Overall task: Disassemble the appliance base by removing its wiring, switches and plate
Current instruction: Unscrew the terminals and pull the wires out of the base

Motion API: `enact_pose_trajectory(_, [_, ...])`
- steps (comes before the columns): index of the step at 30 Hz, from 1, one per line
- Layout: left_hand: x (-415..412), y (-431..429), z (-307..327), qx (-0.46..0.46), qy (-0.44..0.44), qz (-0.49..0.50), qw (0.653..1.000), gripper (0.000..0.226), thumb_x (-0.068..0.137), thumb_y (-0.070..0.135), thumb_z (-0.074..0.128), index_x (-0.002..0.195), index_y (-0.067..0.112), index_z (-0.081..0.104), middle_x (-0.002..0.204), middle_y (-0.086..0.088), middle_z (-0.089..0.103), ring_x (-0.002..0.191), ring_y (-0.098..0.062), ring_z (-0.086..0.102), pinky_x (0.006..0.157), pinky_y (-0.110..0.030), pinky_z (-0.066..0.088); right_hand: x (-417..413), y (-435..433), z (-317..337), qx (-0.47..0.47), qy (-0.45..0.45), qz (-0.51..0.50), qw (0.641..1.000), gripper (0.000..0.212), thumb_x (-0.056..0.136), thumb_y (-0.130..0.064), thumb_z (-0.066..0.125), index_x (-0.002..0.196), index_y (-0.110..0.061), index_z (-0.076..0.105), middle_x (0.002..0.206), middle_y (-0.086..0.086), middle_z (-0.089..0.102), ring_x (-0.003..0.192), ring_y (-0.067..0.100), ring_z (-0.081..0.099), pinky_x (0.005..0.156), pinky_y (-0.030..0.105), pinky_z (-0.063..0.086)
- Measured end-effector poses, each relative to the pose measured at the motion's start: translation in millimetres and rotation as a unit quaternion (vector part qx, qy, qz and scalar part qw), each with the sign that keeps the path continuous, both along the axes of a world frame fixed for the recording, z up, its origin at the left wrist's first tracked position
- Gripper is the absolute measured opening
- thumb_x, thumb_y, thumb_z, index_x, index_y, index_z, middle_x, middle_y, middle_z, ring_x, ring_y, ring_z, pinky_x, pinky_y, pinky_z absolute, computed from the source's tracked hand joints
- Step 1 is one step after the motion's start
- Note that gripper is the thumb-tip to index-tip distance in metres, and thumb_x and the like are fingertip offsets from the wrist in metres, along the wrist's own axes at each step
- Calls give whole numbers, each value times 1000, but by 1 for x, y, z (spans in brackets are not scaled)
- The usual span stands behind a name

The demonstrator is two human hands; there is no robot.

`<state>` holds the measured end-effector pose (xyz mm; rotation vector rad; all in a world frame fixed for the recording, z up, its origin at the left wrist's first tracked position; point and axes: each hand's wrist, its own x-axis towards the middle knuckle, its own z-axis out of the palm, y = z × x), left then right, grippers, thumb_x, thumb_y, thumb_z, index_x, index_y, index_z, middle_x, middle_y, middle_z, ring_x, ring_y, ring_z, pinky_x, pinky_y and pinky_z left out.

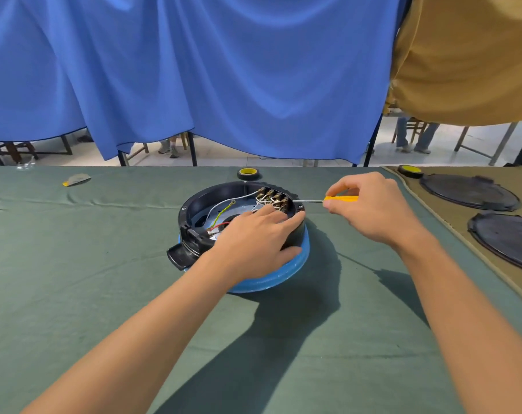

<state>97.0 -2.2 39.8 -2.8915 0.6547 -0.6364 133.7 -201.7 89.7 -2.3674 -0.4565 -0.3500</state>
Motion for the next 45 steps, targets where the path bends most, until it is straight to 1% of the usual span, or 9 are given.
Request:
enact_pose_trajectory(7, [-18, 30, 3, 25, -33, -63, 997, 59, 94, 65, 34, 146, 37, 36, 133, 15, 56, 117, -13, 48, 90, -32, 44, -16, -6, 10, 11, -16, 7, 1000, 2, 81, -34, 74, 79, -32, 74, 88, 1, 70, 107, 30, 54, 88, 38, 49])
enact_pose_trajectory(13, [-34, 21, -10, 44, -189, -40, 980, 41, 98, 45, 42, 123, 23, 65, 83, 2, 68, 75, -24, 62, 60, -36, 47, -21, -1, 11, 11, -49, 0, 999, 8, 80, -35, 75, 78, -29, 70, 84, -5, 64, 106, 25, 52, 76, 30, 41])
enact_pose_trajectory(19, [-36, -13, -27, -27, -260, 87, 961, 33, 95, 37, 50, 83, 15, 71, 57, -1, 58, 56, -25, 56, 51, -34, 43, -18, 12, 0, -31, -95, -3, 995, 9, 86, -33, 66, 77, -36, 66, 74, -15, 56, 107, 28, 48, 78, 31, 36])
enact_pose_trajectory(24, [-35, -20, -21, -25, -145, 155, 977, 45, 100, 47, 31, 90, 19, 64, 74, -2, 67, 70, -26, 63, 58, -34, 40, -14, 14, -4, -62, -116, -4, 991, 12, 87, -28, 64, 85, -25, 76, 69, -20, 52, 102, 29, 50, 81, 30, 35])
enact_pose_trajectory(28, [-22, -14, -7, -8, -110, 137, 984, 44, 95, 59, 29, 74, 23, 45, 76, -2, 66, 74, -28, 64, 58, -32, 26, -10, 16, -5, -78, -138, -6, 987, 16, 88, -28, 62, 87, -25, 77, 75, -13, 57, 93, 22, 47, 79, 25, 29])
enact_pose_trajectory(31, [-8, -2, 10, -20, -80, 125, 989, 65, 90, 72, 22, 71, 18, 53, 70, 2, 61, 73, -25, 61, 55, -30, 26, -8, 21, -5, -96, -163, -7, 982, 17, 90, -30, 61, 88, -24, 77, 86, -8, 68, 93, 23, 50, 79, 26, 29])
enact_pose_trajectory(35, [2, 27, 16, -129, 9, 124, 984, 70, 89, 74, 20, 104, 24, 66, 111, 2, 66, 110, -24, 54, 75, -38, 39, -8, 24, -6, -99, -175, -5, 980, 18, 90, -28, 61, 91, -20, 77, 94, 1, 74, 92, 25, 58, 84, 33, 42])
enact_pose_trajectory(38, [0, 29, 15, -153, 162, 124, 967, 79, 86, 77, 20, 142, 26, 42, 149, 0, 42, 138, -24, 34, 105, -47, 30, -9, 26, -6, -105, -170, -3, 980, 19, 90, -27, 60, 91, -20, 78, 95, 0, 74, 93, 24, 58, 81, 27, 34])
enact_pose_trajectory(45, [-7, -1, 9, -157, 235, 181, 942, 85, 88, 76, 16, 147, 17, 29, 152, -17, 35, 140, -35, 30, 107, -50, 25, -18, 25, 2, -128, -149, -9, 980, 15, 85, -25, 63, 81, -23, 78, 85, 0, 74, 90, 30, 56, 75, 25, 30])
